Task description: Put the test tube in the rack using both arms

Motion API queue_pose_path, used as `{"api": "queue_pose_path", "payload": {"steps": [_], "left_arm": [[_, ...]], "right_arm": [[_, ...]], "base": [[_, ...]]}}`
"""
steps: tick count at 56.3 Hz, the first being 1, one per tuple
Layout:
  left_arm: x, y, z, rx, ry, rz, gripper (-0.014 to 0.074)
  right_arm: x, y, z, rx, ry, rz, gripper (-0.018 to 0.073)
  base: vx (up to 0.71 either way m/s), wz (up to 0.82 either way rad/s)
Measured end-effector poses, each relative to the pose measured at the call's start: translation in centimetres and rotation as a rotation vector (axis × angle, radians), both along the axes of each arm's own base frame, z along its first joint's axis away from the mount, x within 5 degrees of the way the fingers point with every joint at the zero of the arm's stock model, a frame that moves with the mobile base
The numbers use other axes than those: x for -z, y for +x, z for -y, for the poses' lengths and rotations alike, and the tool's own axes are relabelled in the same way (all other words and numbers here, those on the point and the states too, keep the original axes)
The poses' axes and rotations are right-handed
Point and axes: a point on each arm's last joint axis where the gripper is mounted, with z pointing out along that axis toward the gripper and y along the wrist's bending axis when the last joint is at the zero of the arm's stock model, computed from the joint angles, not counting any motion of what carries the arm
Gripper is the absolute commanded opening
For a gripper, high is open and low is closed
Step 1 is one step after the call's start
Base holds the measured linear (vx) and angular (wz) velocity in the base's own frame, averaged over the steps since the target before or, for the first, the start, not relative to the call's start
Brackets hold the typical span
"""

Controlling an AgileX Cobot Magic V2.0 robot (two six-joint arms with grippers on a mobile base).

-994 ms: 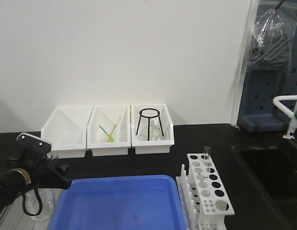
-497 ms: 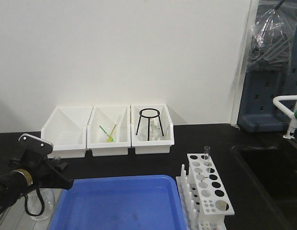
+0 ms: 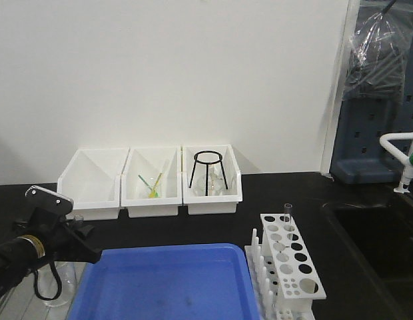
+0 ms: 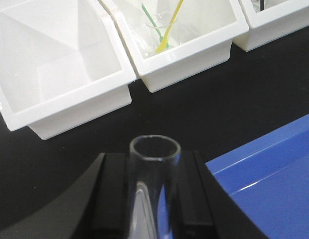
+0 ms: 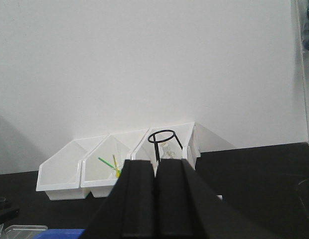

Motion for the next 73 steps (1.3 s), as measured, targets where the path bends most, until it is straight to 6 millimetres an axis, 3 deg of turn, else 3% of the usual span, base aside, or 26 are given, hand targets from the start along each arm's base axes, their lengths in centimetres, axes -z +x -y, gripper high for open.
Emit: {"api": "queue_pose_path", "payload": {"steps": [7, 18, 38, 56, 73], "left_arm": [[-0.7, -0.1, 0.0, 0.004, -0.004, 0.025, -0.001], [-3.6, -0.5, 0.2, 0.018, -0.018, 0.126, -0.0007], [-7.0, -1.5, 0.2, 0.021, -0.023, 0.215, -0.0007], [-11.9, -3.6, 0.2, 0.009, -0.121, 0.311, -0.0007], [-15.7, -4.8, 2.3, 0.071, -0.108, 0.342, -0.0007]], "right_arm": [[-0.1, 0.0, -0.1, -0.012, 0.003, 0.011, 0.0017], [-0.1, -0.1, -0.1, -0.016, 0.004, 0.015, 0.0017], [-0.2, -0.1, -0.2, -0.023, 0.006, 0.021, 0.002], [-1.6, -0.5, -0.6, -0.071, -0.013, 0.199, 0.0027], [-4.0, 2.1, -0.6, -0.107, -0.023, 0.23, 0.0032]], "base": [[0.0, 0.0], [0.0, 0.0], [0.0, 0.0], [0.0, 0.0], [0.0, 0.0]]}}
